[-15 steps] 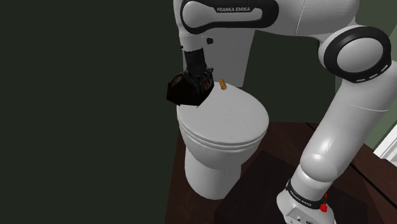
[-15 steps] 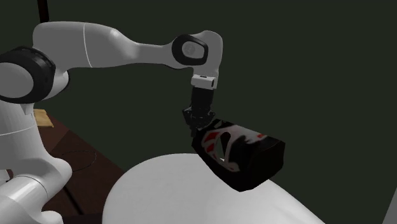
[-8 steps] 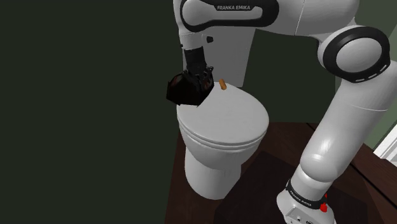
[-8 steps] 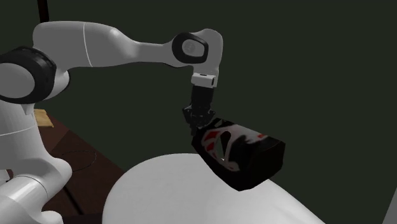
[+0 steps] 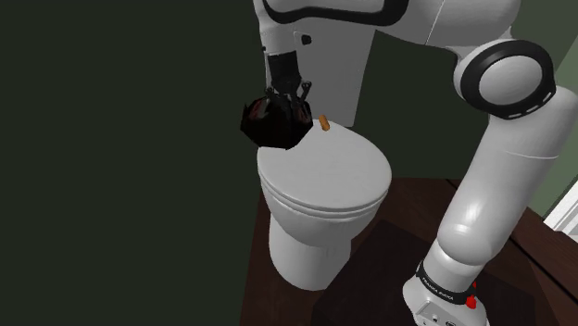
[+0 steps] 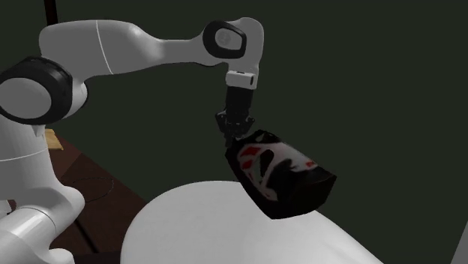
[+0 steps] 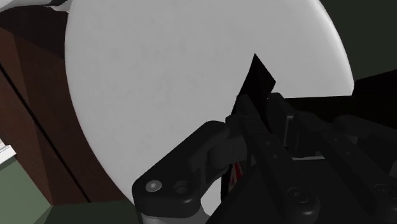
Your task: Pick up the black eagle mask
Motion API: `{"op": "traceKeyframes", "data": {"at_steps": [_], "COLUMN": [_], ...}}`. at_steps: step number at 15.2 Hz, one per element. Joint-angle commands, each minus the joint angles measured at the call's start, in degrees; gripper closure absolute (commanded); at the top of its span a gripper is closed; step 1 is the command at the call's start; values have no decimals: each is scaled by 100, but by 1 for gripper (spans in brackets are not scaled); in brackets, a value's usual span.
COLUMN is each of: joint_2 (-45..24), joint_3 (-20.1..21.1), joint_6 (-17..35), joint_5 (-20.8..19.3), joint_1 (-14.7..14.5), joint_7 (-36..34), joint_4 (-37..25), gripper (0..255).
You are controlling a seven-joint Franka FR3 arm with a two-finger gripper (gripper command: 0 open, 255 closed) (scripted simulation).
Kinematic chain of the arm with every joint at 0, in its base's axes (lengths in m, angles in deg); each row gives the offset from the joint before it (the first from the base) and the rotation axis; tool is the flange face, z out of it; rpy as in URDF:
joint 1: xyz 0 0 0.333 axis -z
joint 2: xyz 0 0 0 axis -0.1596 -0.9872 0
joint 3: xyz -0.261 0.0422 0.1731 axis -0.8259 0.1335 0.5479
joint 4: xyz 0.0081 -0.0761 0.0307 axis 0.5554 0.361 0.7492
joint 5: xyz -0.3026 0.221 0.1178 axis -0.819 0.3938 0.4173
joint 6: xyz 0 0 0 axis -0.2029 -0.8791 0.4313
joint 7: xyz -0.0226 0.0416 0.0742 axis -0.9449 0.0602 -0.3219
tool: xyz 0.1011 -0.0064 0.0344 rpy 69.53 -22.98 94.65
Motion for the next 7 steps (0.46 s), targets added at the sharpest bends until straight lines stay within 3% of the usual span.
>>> {"op": "traceKeyframes", "data": {"at_steps": [1,7], "joint_2": [-65,-271], "joint_3": [15,47], "joint_6": [-202,-607], "joint_5": [-26,-110], "joint_1": [-19,-75], "joint_7": [-9,-39], "joint_4": [-263,-854], "gripper": [255,255]}}
